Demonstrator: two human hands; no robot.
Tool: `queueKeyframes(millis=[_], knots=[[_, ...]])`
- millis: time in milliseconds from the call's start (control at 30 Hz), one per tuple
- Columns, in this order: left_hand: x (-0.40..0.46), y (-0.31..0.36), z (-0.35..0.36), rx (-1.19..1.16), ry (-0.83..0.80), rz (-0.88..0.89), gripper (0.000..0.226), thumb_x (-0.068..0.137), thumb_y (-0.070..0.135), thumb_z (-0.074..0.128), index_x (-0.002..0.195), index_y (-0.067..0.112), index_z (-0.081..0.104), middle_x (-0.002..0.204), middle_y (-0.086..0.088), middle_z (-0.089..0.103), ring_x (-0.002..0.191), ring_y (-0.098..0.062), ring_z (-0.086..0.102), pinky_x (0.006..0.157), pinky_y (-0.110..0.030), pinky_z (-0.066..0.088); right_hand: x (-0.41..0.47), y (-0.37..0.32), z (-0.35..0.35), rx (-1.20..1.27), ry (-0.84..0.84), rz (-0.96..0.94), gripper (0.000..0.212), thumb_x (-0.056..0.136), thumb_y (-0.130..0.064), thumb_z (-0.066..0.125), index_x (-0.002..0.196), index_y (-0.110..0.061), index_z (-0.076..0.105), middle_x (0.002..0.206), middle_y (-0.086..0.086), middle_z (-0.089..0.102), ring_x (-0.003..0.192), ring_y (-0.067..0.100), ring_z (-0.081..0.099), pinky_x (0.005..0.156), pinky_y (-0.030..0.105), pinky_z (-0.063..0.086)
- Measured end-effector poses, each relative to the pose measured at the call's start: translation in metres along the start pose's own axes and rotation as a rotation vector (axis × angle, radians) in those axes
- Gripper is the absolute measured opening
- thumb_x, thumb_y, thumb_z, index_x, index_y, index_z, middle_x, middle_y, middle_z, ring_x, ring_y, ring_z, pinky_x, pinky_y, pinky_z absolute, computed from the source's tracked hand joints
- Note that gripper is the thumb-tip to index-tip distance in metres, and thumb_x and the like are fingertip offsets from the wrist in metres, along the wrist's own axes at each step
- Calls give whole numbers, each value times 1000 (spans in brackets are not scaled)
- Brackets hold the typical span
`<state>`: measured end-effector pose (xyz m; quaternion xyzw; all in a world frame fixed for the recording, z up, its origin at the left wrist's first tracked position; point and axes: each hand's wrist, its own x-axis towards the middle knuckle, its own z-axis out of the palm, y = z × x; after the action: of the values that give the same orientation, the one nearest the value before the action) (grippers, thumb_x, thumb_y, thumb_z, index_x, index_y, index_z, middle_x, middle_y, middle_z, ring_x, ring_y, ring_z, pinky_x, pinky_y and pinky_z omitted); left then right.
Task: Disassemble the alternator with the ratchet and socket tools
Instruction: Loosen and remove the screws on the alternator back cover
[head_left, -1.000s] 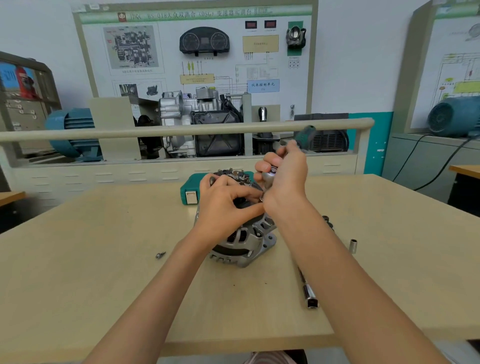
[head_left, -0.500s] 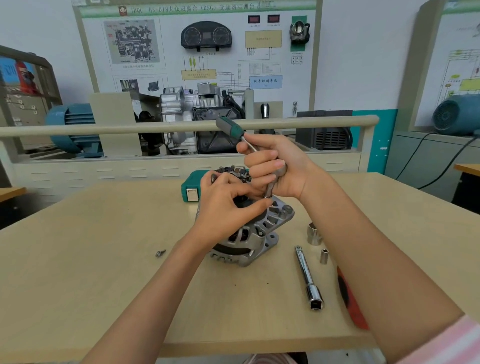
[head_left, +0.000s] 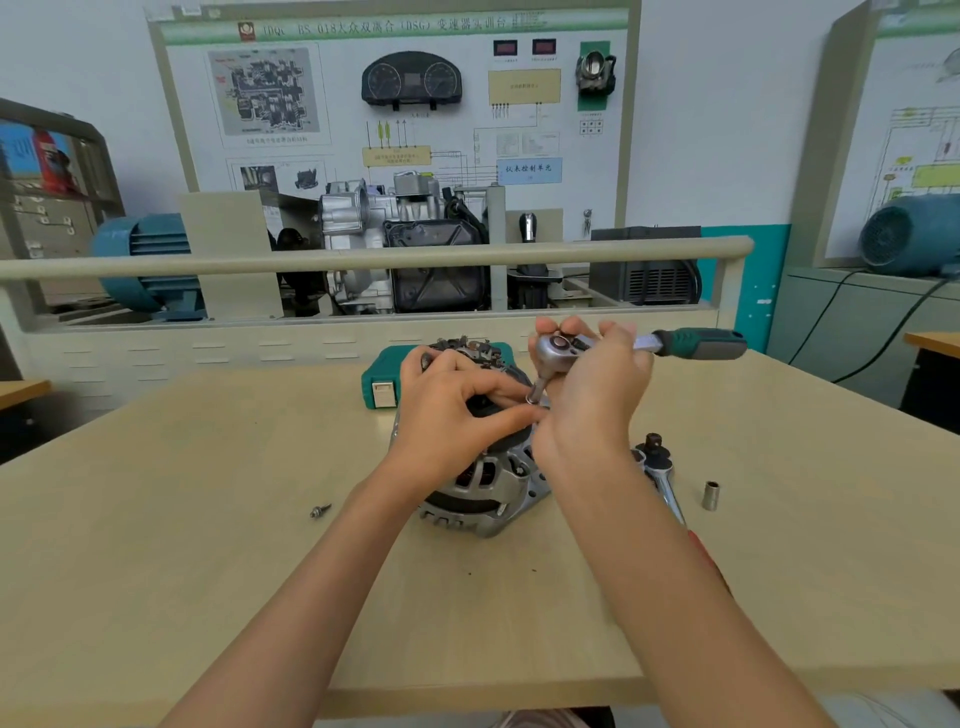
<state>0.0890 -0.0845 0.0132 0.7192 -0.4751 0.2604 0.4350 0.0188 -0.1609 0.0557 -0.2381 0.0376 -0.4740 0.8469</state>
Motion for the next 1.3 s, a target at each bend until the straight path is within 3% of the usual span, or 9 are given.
queueKeyframes(millis=[100, 200, 367, 533, 700, 967, 1067, 1167, 1300], knots=[[1, 0, 0, -7, -15, 20, 15, 72, 42, 73, 75, 49, 60, 69, 17, 58, 85, 4, 42, 103, -35, 16, 5, -3, 6, 87, -21, 68, 23, 103, -12, 27, 83, -14, 38, 58, 3, 45, 39, 11, 52, 47, 23, 51], [0, 1, 1, 11, 6, 21, 12, 71, 47, 70, 77, 50, 60, 74, 12, 61, 90, 5, 40, 102, -34, 17, 14, -6, 6, 39, -80, 170, 23, 101, -12, 28, 81, -13, 39, 47, -3, 40, 33, 8, 40, 38, 17, 40], [-2, 0, 3, -8, 33, 29, 20, 71, 38, 76, 85, 44, 63, 76, 19, 48, 95, 30, 24, 97, -31, 18, 29, -18, 11, -245, -343, 483, 25, 99, -17, 33, 76, -16, 42, 37, -11, 34, 27, 3, 31, 30, 13, 28], [0, 0, 1, 9, 12, 39, 17, 71, 46, 74, 76, 53, 59, 80, 13, 55, 96, 17, 36, 97, -14, 9, 42, -26, 18, -519, -762, 832, 27, 100, -23, 35, 79, -12, 48, 36, -10, 32, 25, 0, 29, 27, 12, 26], [1, 0, -1, -12, -9, 50, 10, 68, 52, 65, 72, 57, 56, 77, 12, 61, 92, 9, 41, 95, -10, 7, 45, -26, 16, -450, -858, 913, 20, 94, -24, 40, 82, -12, 50, 36, -11, 33, 24, 1, 31, 27, 12, 28], [1, 0, 0, -44, -33, 30, 11, 62, 62, 58, 73, 60, 55, 68, 19, 59, 88, 15, 35, 93, -16, 13, 34, -25, 8, -350, -683, 708, 27, 100, -27, 36, 81, -14, 50, 36, -11, 33, 26, 1, 31, 29, 12, 28], [2, 0, 1, -59, -9, 23, 16, 64, 53, 68, 74, 58, 57, 61, 26, 53, 87, 24, 30, 83, -18, 18, 24, -18, 8, -226, -425, 476, 25, 101, -23, 36, 81, -14, 49, 38, -11, 36, 28, 0, 34, 31, 13, 31], [3, 1, 1, -34, -15, -10, 20, 68, 48, 69, 74, 60, 55, 70, 14, 53, 88, 12, 33, 92, -23, 16, 8, -4, 6, -70, -63, 59, 22, 101, -12, 30, 83, -14, 42, 50, -3, 41, 33, 5, 42, 40, 19, 41], [1, 1, -1, -30, -44, -35, 15, 70, 48, 68, 79, 56, 59, 78, 6, 65, 88, 4, 38, 103, -33, 15, 3, 1, 2, 64, -12, 7, 21, 100, -9, 25, 84, -14, 38, 57, 2, 40, 38, 10, 45, 44, 22, 45]])
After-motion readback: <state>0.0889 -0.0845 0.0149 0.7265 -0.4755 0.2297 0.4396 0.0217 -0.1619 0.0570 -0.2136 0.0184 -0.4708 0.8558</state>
